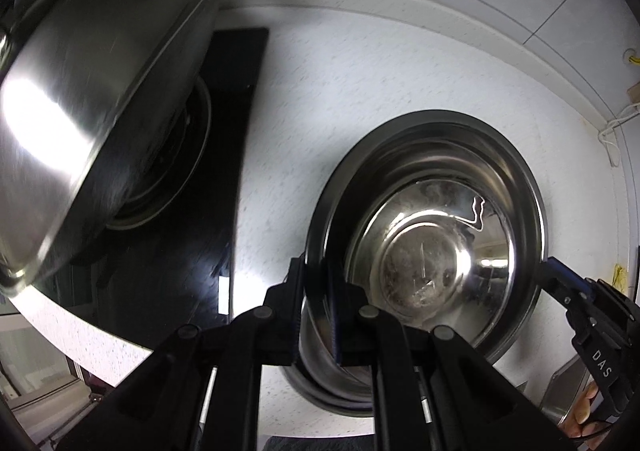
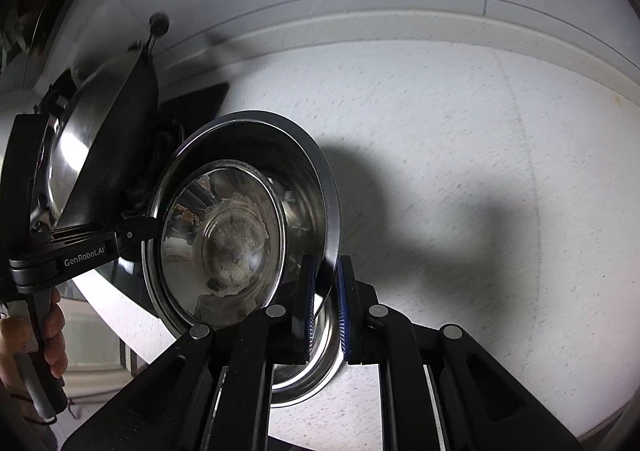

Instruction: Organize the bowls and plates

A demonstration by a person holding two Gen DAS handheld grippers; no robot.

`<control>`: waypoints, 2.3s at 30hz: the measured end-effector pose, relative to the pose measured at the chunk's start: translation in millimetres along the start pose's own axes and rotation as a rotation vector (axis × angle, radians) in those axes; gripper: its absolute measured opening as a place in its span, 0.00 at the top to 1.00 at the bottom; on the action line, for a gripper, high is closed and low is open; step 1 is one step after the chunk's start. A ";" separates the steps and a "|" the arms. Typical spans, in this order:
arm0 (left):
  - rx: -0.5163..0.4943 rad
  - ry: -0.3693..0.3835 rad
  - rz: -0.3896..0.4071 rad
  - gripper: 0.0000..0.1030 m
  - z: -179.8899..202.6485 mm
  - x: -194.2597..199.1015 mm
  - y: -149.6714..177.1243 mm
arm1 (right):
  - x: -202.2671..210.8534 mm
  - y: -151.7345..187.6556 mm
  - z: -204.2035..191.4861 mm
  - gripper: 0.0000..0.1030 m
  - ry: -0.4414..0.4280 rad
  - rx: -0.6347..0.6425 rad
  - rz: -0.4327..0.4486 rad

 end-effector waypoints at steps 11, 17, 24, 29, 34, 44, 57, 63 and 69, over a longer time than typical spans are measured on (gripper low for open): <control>0.010 -0.009 -0.028 0.90 -13.7 -11.7 21.3 | -14.2 9.9 -11.8 0.91 -0.001 0.021 -0.036; 0.004 -0.013 -0.051 0.90 -16.1 -21.8 32.0 | -21.5 19.8 -12.0 0.91 -0.001 0.024 -0.062; -0.013 -0.022 -0.055 0.90 -16.8 -26.9 52.4 | -32.7 35.3 -10.4 0.91 -0.012 0.028 -0.102; -0.011 -0.024 -0.075 0.89 -18.9 -38.0 63.7 | -43.6 45.0 -7.7 0.91 -0.017 0.026 -0.131; -0.027 -0.041 -0.030 0.89 -17.1 -36.1 65.1 | -45.9 41.9 -10.4 0.90 -0.001 0.054 -0.115; -0.044 -0.019 -0.007 0.88 -16.8 -38.6 67.1 | -42.3 46.4 -9.1 0.90 0.018 0.046 -0.085; -0.105 0.058 -0.038 0.87 -16.3 -47.0 70.6 | -48.3 54.9 -8.2 0.90 0.037 -0.062 -0.083; -0.128 0.061 -0.008 0.85 -14.8 -46.7 68.7 | -48.3 57.7 -7.8 0.81 0.074 -0.064 -0.096; -0.109 0.084 0.025 0.81 -17.2 -38.8 61.1 | -43.9 56.4 0.3 0.51 0.110 -0.076 -0.092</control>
Point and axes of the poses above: each gripper's, at about its wrist camera, not at the fingertips, and x roughly against the way its jaws point, z to its right, y to its underside, the point moved 9 cm from there along -x, roughly the way its jaws point, and after that the axes turned 9 degrees about x, right-handed, at the moved point
